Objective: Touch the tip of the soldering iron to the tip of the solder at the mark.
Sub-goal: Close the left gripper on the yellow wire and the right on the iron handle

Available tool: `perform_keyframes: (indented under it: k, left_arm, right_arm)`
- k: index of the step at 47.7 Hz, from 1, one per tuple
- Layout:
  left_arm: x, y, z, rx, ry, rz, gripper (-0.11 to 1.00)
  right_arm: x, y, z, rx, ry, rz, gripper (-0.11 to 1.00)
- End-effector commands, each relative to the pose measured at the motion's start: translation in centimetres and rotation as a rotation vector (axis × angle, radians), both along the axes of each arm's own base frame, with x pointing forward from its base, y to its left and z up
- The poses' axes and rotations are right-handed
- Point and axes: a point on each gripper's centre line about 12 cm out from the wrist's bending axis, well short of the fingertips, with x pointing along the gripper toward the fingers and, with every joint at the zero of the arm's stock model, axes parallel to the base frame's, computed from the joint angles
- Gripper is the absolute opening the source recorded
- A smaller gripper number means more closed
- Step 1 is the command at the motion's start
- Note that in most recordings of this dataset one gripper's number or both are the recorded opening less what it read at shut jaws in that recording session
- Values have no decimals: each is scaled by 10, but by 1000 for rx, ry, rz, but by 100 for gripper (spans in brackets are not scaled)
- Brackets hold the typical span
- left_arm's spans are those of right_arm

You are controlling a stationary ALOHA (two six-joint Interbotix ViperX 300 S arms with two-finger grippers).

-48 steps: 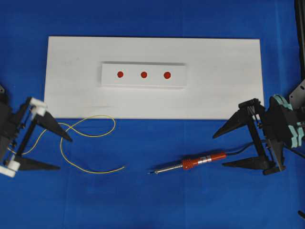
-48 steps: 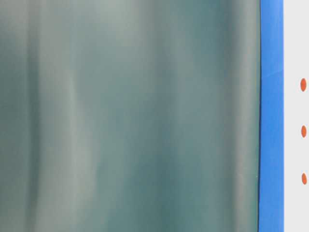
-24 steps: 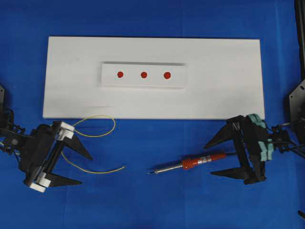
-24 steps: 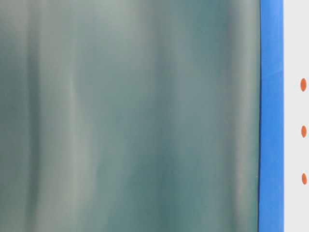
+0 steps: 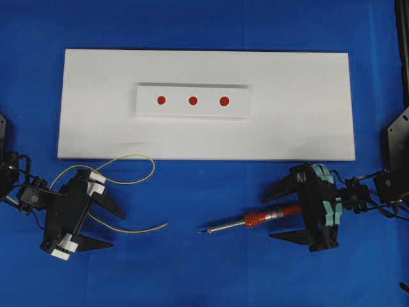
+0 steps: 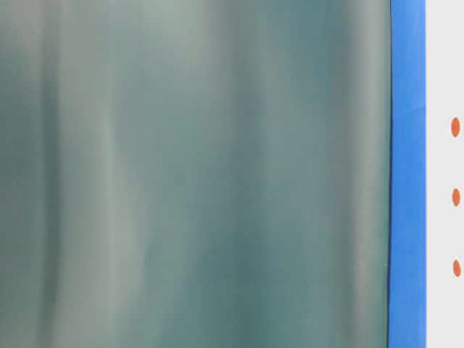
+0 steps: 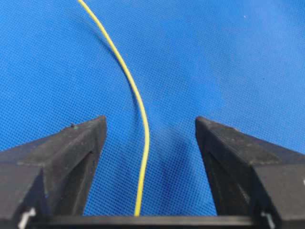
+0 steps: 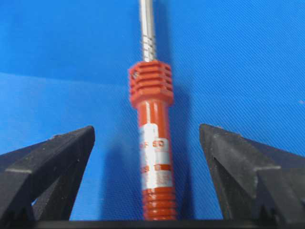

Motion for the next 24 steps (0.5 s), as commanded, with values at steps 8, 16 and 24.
perform_keyframes:
  k: [8,16,24]
  left_arm:
    - [2,-2,3,-6,-9,0,58]
    - [3,0,-1,18,37,4,27]
    - [6,0,-2,23,47,10,2]
  right_arm:
    - [6,-1,0,-7,-23,-31,70]
    - [9,0,-2,-25,-26,-24,30]
    - [10,1,-2,-26,-26,-23,6]
